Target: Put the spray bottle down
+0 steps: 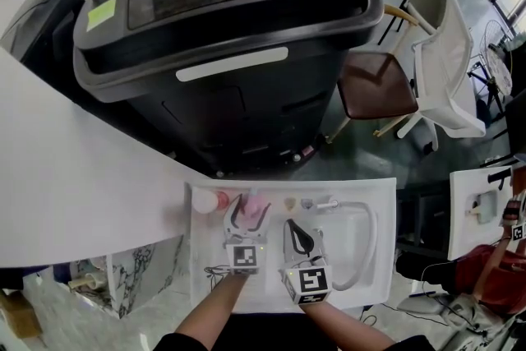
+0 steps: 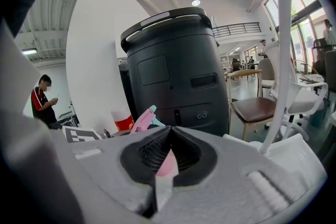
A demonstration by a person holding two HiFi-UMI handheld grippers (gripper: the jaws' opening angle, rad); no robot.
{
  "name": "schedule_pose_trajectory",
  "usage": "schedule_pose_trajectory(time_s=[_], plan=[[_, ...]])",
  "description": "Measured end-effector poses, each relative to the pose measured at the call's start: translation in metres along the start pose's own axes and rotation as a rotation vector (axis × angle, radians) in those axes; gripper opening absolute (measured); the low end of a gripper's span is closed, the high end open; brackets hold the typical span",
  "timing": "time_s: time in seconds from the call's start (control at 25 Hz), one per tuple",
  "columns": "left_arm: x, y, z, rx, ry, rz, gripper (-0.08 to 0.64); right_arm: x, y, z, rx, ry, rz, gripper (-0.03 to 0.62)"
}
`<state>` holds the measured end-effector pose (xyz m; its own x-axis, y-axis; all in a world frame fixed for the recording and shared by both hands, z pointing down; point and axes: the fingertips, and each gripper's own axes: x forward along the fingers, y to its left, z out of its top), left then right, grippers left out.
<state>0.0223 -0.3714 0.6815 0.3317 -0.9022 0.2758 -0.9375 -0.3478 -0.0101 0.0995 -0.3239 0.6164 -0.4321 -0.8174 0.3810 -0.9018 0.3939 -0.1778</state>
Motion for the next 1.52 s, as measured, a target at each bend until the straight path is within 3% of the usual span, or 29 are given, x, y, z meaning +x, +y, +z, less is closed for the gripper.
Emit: schedule_pose_trajectory(time_s=[0.64,0.84,1.0,1.16,1.28,1.4,1.52], plan=[[-0.067,-0.001,-0.008,-0.119,0.051,-0.057,0.328,-0.032,0.018,0.011,0.0,-0.07,-0.052,-0.002],[-0.119,-0.003,0.008,-0.091,0.055,-0.093,0.328,-0.061,0.026,0.017,0.022,-0.088,-0.117,-0.003],[-0.171,0.0,0.028,-0.123,0.055,-0.142,0.327,-0.094,0.051,0.021,0.01,-0.108,-0.126,-0.003],[-0.224,0.005,0.052,-0.166,0.028,-0.134,0.327,-0.133,0.084,0.015,-0.025,-0.111,-0.11,-0.003],[-0.265,0.009,0.065,-0.202,0.009,-0.152,0.268,-0.161,0.11,0.007,-0.026,-0.107,-0.1,-0.003],[-0.305,0.009,0.073,-0.252,-0.002,-0.195,0.112,-0.186,0.134,0.003,-0.02,-0.113,-0.091,-0.003],[-0.338,0.013,0.08,-0.241,-0.036,-0.203,0.041,-0.204,0.154,0.008,-0.017,-0.135,-0.098,-0.003]])
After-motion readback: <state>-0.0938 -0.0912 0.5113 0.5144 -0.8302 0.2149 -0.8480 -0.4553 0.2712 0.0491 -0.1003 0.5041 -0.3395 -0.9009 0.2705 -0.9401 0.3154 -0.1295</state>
